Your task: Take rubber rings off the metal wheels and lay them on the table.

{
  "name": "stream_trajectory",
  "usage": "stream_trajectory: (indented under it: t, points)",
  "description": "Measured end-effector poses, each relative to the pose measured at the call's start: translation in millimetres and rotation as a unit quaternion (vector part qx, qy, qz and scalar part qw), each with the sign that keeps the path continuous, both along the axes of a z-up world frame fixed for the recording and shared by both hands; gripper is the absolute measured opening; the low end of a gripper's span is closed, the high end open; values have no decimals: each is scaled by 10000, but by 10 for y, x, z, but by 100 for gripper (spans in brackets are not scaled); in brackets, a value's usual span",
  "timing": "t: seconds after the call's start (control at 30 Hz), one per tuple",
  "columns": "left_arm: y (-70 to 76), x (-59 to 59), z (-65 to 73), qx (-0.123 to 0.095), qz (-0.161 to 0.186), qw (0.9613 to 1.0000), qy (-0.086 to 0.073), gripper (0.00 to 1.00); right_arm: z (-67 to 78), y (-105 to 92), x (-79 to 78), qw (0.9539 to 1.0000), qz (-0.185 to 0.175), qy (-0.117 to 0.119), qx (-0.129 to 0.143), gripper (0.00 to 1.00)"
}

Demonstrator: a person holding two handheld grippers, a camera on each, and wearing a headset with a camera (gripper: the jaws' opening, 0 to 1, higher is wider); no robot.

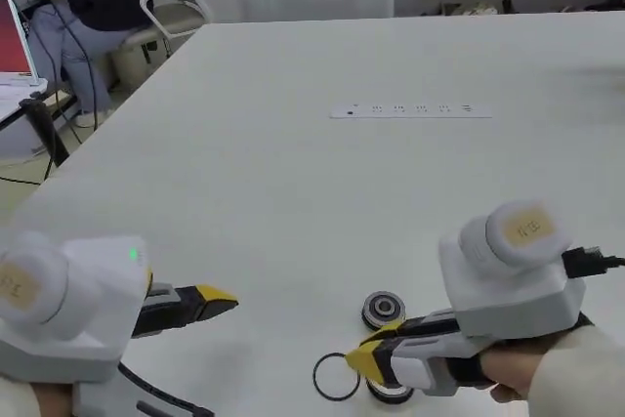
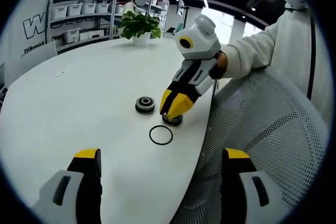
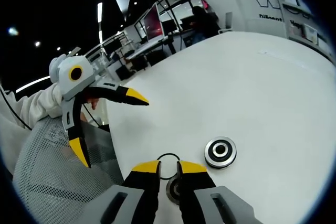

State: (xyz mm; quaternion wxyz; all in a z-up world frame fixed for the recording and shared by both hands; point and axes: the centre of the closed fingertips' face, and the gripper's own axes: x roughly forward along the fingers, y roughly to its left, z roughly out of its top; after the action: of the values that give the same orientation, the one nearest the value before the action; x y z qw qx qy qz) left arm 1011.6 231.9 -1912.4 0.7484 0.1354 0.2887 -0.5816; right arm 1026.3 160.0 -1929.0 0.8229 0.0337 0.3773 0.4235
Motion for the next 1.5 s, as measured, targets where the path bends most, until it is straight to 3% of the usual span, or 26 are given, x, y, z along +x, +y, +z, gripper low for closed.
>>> stream_trajectory:
  t: [0.13, 0.4, 0.57, 0.7, 0.9, 1.1, 1.27, 1.4, 1.5]
  points:
    - [-1, 11, 11, -29, 20, 10000, -17, 93, 76, -36, 36, 9999, 20, -126, 3, 13]
    - [-18, 27, 64, -121, 37, 9999, -65, 92, 346, -180, 147, 9975, 11, -701, 47, 17]
    - [-92, 22, 190, -444, 76, 9990, 55, 91, 381, -291, 149, 9961, 132, -877, -33, 14]
    - [-162, 5, 261, -481, -6, 9988, -38, 90, 390, -355, 143, 9960, 169, -875, 29, 18]
    - [-253, -45, 373, -580, -179, 9981, -40, 90, 201, -438, -6, 9951, 593, -687, -397, 22]
    - [-423, -85, 572, -738, -411, 9964, -118, 90, 79, -423, -147, 9934, 935, -454, -487, 28]
    - [-662, -130, 721, -864, -738, 9931, -290, 90, -57, -430, -242, 9881, 1261, -414, -782, 31]
    - [-780, -106, 726, -746, -963, 9912, -524, 86, -119, -450, -254, 9868, 1324, -394, -843, 32]
    - [-867, -57, 696, -709, -1038, 9904, -570, 82, -154, -473, -249, 9864, 1329, -383, -889, 31]
